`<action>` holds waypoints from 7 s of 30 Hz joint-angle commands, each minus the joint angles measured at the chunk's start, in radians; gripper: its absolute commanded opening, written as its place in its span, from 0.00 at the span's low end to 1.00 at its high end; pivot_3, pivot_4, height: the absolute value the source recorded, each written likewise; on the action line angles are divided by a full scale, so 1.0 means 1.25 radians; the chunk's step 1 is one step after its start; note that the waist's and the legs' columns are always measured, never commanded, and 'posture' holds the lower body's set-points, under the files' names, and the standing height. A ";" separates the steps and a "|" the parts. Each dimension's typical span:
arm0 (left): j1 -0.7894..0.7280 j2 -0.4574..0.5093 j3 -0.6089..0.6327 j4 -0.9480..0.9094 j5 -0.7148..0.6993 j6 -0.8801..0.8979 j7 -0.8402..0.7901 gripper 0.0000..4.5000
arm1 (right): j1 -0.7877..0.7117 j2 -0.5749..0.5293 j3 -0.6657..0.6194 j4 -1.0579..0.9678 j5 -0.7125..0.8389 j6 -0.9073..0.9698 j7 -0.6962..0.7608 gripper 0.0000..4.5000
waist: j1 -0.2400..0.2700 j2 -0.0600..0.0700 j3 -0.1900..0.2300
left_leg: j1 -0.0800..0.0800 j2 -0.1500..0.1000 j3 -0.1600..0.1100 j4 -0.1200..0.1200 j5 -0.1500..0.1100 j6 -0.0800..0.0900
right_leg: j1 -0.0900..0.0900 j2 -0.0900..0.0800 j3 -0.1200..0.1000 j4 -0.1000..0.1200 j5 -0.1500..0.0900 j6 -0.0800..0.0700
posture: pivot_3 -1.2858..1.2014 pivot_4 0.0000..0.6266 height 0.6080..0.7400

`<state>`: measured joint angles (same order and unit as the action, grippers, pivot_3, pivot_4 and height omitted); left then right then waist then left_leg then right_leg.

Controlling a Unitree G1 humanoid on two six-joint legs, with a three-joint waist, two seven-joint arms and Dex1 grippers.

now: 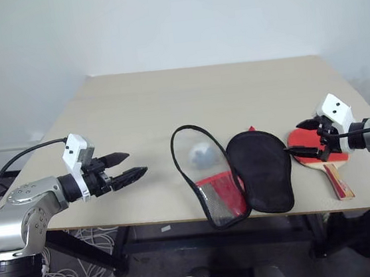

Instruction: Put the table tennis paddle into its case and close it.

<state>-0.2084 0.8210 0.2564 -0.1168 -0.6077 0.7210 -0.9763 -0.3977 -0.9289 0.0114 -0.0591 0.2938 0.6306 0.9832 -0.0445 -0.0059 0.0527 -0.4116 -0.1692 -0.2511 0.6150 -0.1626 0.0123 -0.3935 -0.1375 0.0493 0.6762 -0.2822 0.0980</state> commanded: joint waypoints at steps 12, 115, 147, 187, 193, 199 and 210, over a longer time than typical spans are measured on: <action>-0.067 0.030 -0.016 0.048 0.009 -0.023 -0.050 0.99 | 0.058 0.002 -0.069 -0.104 0.033 0.058 -0.057 1.00 | 0.000 0.000 0.000 | 0.000 0.002 0.007 0.000 -0.001 0.000 | -0.001 0.000 0.000 0.000 0.000 0.000 | 0.52 0.00 0.68; -0.134 0.049 -0.100 0.141 0.062 -0.048 -0.192 1.00 | 0.121 0.648 -0.227 -0.477 0.151 0.787 -0.789 0.24 | -0.001 0.003 -0.001 | 0.000 0.009 0.017 0.004 -0.006 0.003 | -0.007 0.000 0.003 0.002 0.003 0.001 | 0.52 0.00 0.68; -0.127 0.041 -0.101 0.137 0.061 -0.047 -0.183 1.00 | 0.094 0.638 -0.204 -0.463 0.191 0.787 -0.825 0.99 | -0.001 0.003 -0.001 | 0.000 0.009 0.017 0.004 -0.006 0.003 | -0.008 0.000 0.003 0.002 0.003 0.001 | 0.52 0.00 0.68; -0.136 0.044 -0.112 0.139 0.060 -0.046 -0.184 1.00 | 0.107 0.498 -0.050 -0.499 0.145 0.787 -0.806 0.27 | -0.001 0.002 -0.001 | 0.000 0.010 0.017 0.003 -0.006 0.003 | -0.008 0.000 0.003 0.002 0.003 0.001 | 0.52 0.00 0.68; -0.141 0.046 -0.116 0.146 0.062 -0.048 -0.189 1.00 | 0.114 0.509 -0.051 -0.521 0.146 0.787 -0.826 0.27 | -0.001 0.002 -0.001 | 0.000 0.010 0.017 0.003 -0.006 0.003 | -0.008 0.000 0.003 0.002 0.003 0.001 | 0.52 0.00 0.68; -0.146 0.047 -0.119 0.155 0.066 -0.050 -0.196 1.00 | 0.119 0.512 -0.052 -0.544 0.153 0.787 -0.843 0.27 | -0.001 0.002 -0.001 | 0.000 0.010 0.017 0.003 -0.006 0.003 | -0.008 0.000 0.003 0.002 0.003 0.001 | 0.52 0.00 0.68; -0.154 0.049 -0.124 0.164 0.070 -0.052 -0.204 1.00 | 0.146 0.510 -0.059 -0.565 0.172 0.787 -0.868 0.27 | -0.001 0.002 -0.001 | 0.000 0.010 0.017 0.003 -0.006 0.003 | -0.008 0.000 0.003 0.002 0.003 0.001 | 0.52 0.00 0.68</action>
<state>-0.3715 0.8661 0.0951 0.0907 -0.5232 0.6653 -1.2228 -0.2053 -0.2908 -0.0405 -0.7117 0.4950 1.6070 -0.0820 -0.0459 -0.0031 0.0516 -0.4115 -0.1573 -0.2301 0.6185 -0.1701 0.0161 -0.4038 -0.1374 0.0534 0.6783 -0.2785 0.0997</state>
